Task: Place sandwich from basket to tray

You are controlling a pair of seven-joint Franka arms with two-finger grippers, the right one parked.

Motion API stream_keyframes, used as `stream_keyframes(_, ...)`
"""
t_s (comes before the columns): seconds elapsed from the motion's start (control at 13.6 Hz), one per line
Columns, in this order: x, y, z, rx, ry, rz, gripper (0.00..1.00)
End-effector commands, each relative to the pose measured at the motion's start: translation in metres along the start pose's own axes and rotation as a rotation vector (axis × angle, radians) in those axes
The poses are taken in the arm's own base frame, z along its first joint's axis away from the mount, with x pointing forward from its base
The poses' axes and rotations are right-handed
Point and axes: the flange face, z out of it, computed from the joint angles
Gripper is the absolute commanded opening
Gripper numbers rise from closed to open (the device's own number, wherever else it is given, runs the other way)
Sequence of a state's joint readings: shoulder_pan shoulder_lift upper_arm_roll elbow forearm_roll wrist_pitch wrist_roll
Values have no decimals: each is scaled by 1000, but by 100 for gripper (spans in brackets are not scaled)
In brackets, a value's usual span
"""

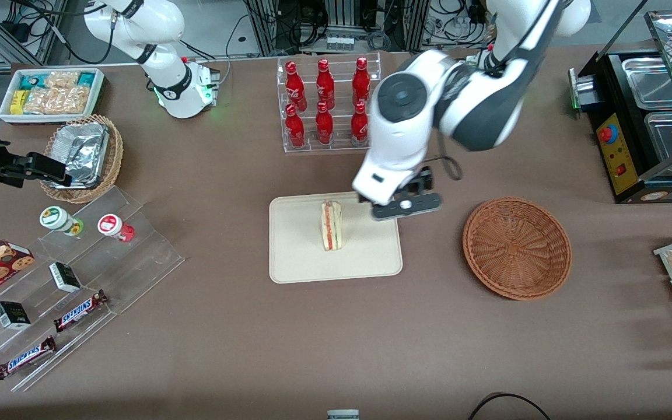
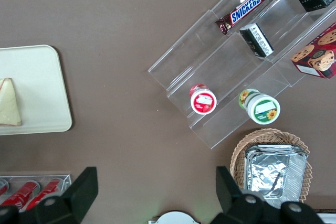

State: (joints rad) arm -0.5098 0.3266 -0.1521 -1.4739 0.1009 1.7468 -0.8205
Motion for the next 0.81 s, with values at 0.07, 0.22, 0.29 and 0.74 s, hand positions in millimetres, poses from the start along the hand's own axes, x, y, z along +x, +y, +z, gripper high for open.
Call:
stream_keyframes(0.07,-4,-77,-24,25,-4,39,100)
stream_keyframes(0.22,7,-115,-37,41,-31,83,100)
stream_keyframes(0.29,11,-132,-44,43,-38,102,100)
stream_keyframes(0.74,45,-224,-59,17,-80,185,100)
